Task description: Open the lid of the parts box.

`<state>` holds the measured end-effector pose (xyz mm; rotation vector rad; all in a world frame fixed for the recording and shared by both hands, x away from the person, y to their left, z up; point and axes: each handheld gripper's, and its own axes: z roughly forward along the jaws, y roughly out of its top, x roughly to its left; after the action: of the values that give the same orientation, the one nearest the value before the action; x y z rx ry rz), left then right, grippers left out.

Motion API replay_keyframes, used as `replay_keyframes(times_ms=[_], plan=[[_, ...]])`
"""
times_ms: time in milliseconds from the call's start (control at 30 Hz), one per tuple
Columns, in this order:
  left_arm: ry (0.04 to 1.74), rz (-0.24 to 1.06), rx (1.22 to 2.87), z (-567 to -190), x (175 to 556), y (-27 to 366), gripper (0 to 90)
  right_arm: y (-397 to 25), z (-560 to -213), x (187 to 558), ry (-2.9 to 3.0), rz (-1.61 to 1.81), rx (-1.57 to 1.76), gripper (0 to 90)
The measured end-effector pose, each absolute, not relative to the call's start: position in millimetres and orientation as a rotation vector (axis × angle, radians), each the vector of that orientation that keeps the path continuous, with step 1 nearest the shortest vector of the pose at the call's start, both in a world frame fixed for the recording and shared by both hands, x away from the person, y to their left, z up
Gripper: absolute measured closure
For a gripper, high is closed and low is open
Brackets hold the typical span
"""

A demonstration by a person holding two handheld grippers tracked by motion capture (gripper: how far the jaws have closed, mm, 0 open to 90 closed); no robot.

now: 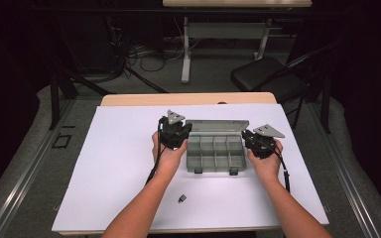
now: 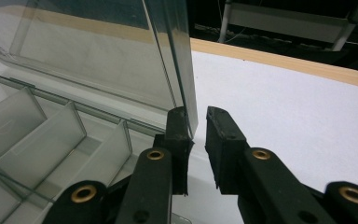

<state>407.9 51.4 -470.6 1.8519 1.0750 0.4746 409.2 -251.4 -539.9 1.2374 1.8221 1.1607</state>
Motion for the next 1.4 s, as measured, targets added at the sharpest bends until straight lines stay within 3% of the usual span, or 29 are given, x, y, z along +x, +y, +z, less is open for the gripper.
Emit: replay_keyframes(times_ms=[567, 1200, 1400], plan=[[1.078, 0.465, 1.857, -471.9, 409.5, 51.0, 89.5, -243.4, -539.6, 412.2, 1.761, 1.189, 1.324, 85.5], [1.087, 0.443, 1.908, -478.9, 400.8, 48.3, 58.2, -244.3, -538.2, 412.0, 1.753, 1.2, 1.373, 87.3], [1.081, 0.461, 1.923, -484.5, 395.6, 47.6, 54.9, -244.5, -538.4, 412.2, 1.754, 1.203, 1.372, 87.3]])
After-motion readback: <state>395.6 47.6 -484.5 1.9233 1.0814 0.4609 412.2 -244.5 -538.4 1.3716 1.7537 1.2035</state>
